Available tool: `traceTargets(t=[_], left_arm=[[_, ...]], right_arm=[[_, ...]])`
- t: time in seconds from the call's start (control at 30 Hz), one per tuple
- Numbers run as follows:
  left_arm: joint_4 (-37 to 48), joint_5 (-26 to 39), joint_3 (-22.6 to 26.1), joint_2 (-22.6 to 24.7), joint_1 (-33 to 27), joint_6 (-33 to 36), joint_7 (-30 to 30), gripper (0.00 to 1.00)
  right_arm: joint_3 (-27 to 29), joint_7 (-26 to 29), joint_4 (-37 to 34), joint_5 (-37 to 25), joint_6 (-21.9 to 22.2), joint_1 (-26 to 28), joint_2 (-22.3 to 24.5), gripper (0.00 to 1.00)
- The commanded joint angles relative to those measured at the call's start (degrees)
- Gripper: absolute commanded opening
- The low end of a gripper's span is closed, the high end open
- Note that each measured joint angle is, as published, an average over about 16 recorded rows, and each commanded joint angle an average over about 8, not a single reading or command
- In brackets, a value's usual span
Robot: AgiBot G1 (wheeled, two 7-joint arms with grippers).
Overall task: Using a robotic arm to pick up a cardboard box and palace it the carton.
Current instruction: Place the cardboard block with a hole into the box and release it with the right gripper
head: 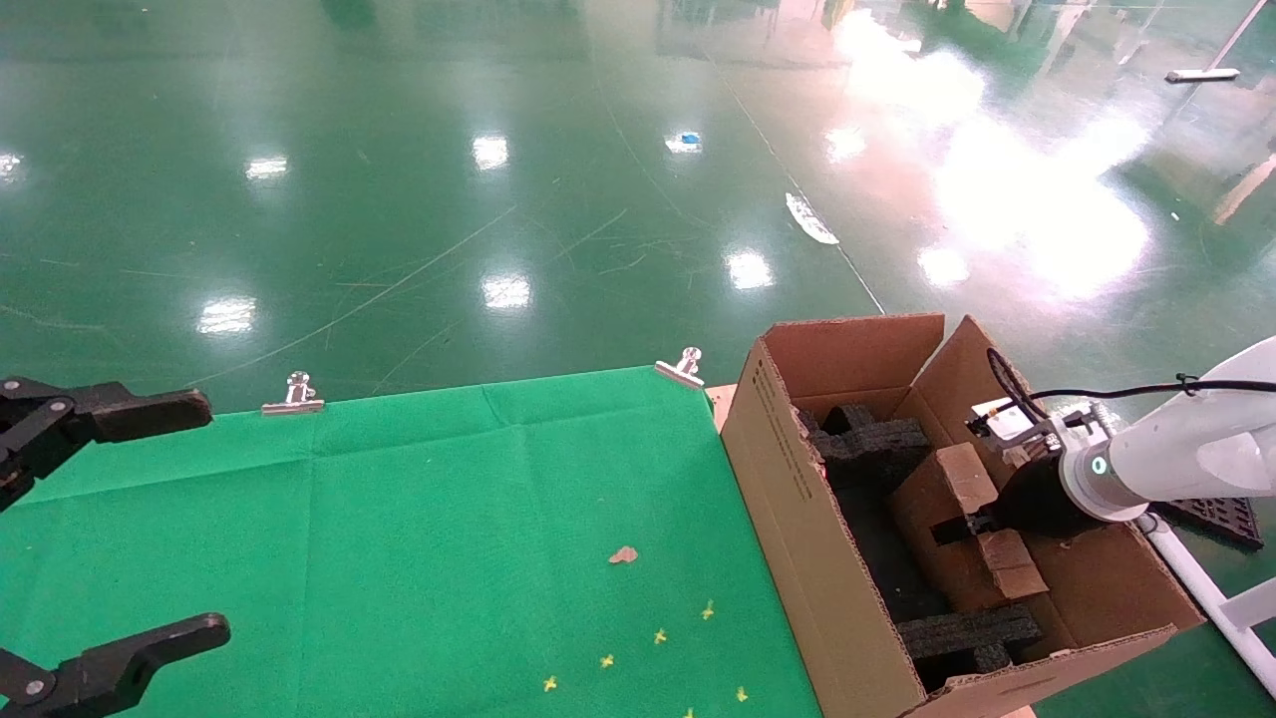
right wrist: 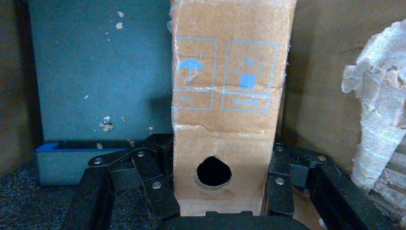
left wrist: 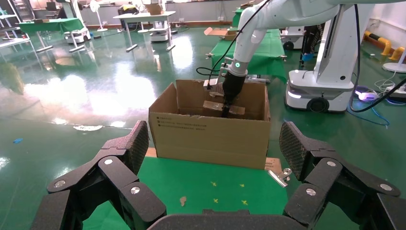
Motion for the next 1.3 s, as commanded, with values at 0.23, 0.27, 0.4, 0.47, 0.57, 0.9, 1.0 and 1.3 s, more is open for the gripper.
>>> traceTargets(t=[0.23,0.27,0.4,0.47,0.57,0.9,1.0,1.3], left_arm=[[0.0,0.0,0.0,0.0,0.0,0.0,0.0,1.0],[0.0,0.0,0.0,0.0,0.0,0.0,0.0,1.0],[0.0,0.0,0.0,0.0,0.0,0.0,0.0,1.0],[0.0,0.0,0.0,0.0,0.0,0.0,0.0,1.0],[0.0,0.0,0.1,0.0,0.0,0.0,0.0,1.0],[0.0,-0.1,0.1,0.0,0.0,0.0,0.0,1.0],[0.0,-0.1,0.1,0.0,0.0,0.0,0.1,1.0],[0.0,-0.1,0.1,-0.1,0.0,-0.1,0.1,1.0]], right_arm=[[-0.2,-0.9,-1.1,-0.3,-1.1,0.8,-0.1,1.0],[-0.3,-0.9,-1.2,-0.4,-1.3,0.9,-0.1,1.0],[-0.4,-0.9,-1.5,-0.6,-1.7,1.3,-0.2,1.0],[-0.5,-0.9,-1.7,-0.7,-1.9,1.5,-0.3,1.0],[-0.6,-0.9,-1.9,-0.9,-2.1,1.8,-0.4,1.0],[-1.0,-1.7,-1.9,-1.5,-2.5,2.9,-0.5,1.0],[-1.2,-2.2,-1.8,-1.7,-2.7,3.4,-0.5,1.0],[-1.1,-6.8,0.1,-1.8,-5.0,10.4,0.5,1.0]])
